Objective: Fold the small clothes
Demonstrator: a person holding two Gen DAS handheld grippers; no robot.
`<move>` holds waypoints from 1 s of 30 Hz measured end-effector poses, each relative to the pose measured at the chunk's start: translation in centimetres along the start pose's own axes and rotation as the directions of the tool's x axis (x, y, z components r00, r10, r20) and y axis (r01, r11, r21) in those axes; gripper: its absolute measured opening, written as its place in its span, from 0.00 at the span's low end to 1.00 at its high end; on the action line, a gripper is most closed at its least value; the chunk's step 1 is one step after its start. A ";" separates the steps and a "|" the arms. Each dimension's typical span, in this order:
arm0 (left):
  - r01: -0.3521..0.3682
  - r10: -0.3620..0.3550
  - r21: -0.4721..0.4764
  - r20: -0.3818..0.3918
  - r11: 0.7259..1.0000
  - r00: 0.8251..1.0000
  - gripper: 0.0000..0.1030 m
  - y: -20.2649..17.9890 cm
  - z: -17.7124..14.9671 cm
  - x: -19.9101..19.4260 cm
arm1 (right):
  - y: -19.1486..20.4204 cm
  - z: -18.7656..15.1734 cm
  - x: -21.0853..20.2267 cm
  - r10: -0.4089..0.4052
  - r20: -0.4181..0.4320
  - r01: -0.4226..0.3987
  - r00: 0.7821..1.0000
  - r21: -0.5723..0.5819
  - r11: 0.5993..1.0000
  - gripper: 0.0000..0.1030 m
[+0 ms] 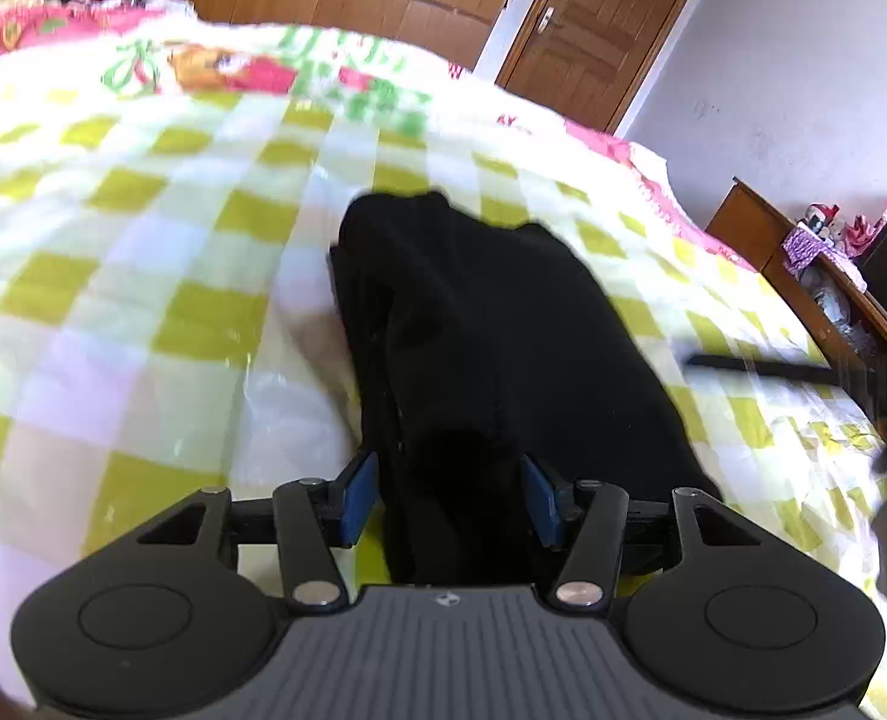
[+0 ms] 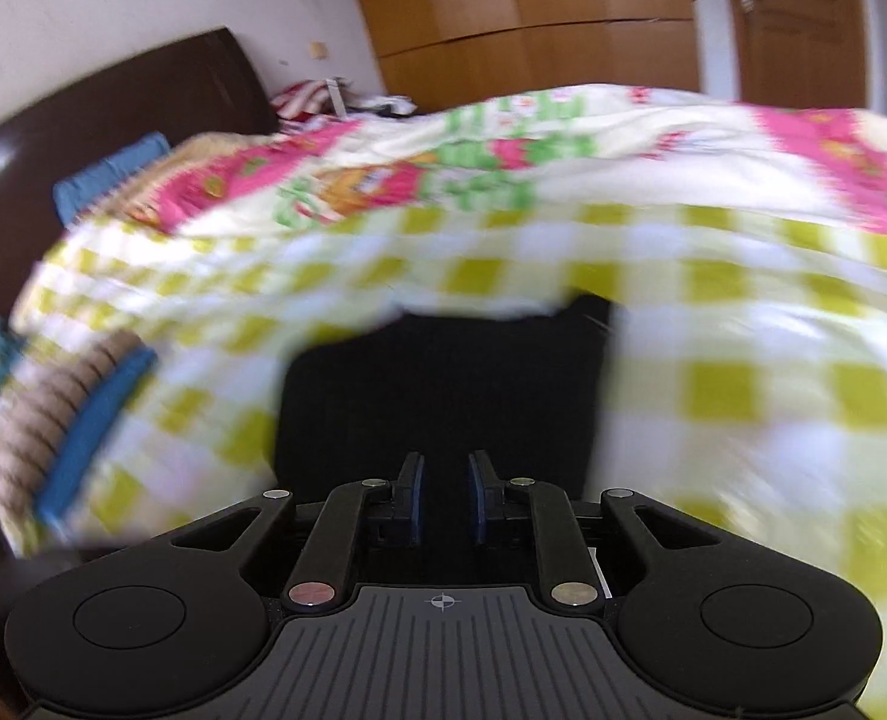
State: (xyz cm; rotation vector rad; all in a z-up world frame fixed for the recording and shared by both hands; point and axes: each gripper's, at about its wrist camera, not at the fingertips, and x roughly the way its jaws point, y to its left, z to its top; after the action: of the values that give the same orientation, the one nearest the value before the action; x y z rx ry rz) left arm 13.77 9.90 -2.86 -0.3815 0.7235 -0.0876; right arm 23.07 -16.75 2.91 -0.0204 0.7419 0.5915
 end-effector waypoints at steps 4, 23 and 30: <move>-0.046 0.040 0.067 0.089 0.997 0.995 0.63 -1.8 1.2 -1.2 | -2.2 -3.5 -1.9 -0.014 -0.029 0.016 0.999 0.061 0.998 0.17; -0.055 0.049 0.462 0.025 0.885 0.998 0.75 -7.3 -3.4 -3.4 | 1.4 -9.8 -1.1 -0.107 0.035 0.112 0.994 -0.202 0.973 0.40; -0.262 0.141 0.659 0.232 0.705 0.963 0.75 -10.2 -6.0 -2.1 | 0.1 -8.7 -1.4 -0.063 0.009 0.064 0.998 -0.061 0.996 0.22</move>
State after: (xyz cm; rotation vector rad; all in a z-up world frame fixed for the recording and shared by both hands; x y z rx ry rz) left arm 8.80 -0.98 -1.87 0.4113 0.5149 -0.1084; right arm 16.72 -19.24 -2.69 -0.0984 0.7137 0.5535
